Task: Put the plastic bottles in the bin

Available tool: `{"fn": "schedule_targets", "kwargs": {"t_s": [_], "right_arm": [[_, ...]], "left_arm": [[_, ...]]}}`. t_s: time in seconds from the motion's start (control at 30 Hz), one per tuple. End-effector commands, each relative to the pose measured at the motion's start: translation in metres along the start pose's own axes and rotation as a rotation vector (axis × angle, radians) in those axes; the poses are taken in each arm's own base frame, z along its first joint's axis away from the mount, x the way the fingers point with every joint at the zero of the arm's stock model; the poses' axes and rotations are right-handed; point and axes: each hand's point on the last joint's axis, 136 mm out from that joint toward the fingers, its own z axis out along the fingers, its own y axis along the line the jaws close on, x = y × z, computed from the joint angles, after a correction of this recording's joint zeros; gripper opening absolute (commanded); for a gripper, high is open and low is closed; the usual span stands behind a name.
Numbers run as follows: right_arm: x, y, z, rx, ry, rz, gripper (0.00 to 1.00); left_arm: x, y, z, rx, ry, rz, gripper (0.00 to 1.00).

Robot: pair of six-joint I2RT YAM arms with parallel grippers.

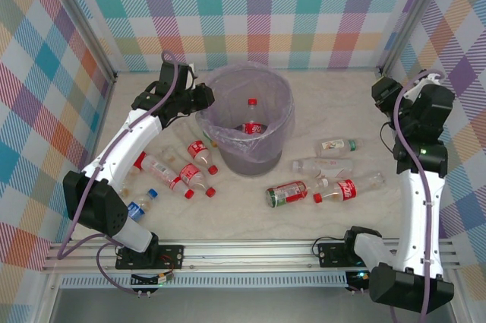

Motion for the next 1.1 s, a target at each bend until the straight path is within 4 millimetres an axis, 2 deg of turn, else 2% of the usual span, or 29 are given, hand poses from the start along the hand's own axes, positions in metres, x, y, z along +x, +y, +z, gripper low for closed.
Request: {"fn": "schedule_targets", "kwargs": {"t_s": [0.0,0.07,0.13,0.2,0.33,0.53,0.67,0.93,1.07], "right_arm": [[0.026,-0.016,-0.001,0.090,0.143,-0.009,0.42],[0.049,-0.042,0.006,0.175,0.212,0.026,0.54],[0.077,-0.069,0.018,0.227,0.310,0.102,0.71],[0.101,-0.095,0.032,0.273,0.376,0.184,0.82],[0.138,-0.134,0.058,0.343,0.441,0.336,0.98],[0.176,-0.170,0.089,0.412,0.466,0.495,0.99],[0.192,-0.187,0.107,0.445,0.498,0.503,0.99],[0.228,-0.187,0.122,0.477,0.585,0.492,0.99],[0.240,-0.190,0.126,0.496,0.603,0.485,0.99]], "left_arm": [[0.018,0.005,0.004,-0.011,0.062,-0.017,0.03],[0.018,0.004,0.003,-0.011,0.059,-0.011,0.03],[0.018,0.004,0.003,-0.011,0.058,-0.010,0.03],[0.019,0.004,0.003,-0.013,0.062,-0.009,0.03],[0.019,0.003,0.003,-0.013,0.062,-0.006,0.03],[0.020,0.003,0.003,-0.012,0.065,-0.003,0.03],[0.019,0.002,0.002,-0.012,0.060,0.002,0.03],[0.020,0.003,0.004,-0.017,0.063,0.006,0.04],[0.020,0.003,0.003,-0.018,0.062,0.008,0.04]]}}
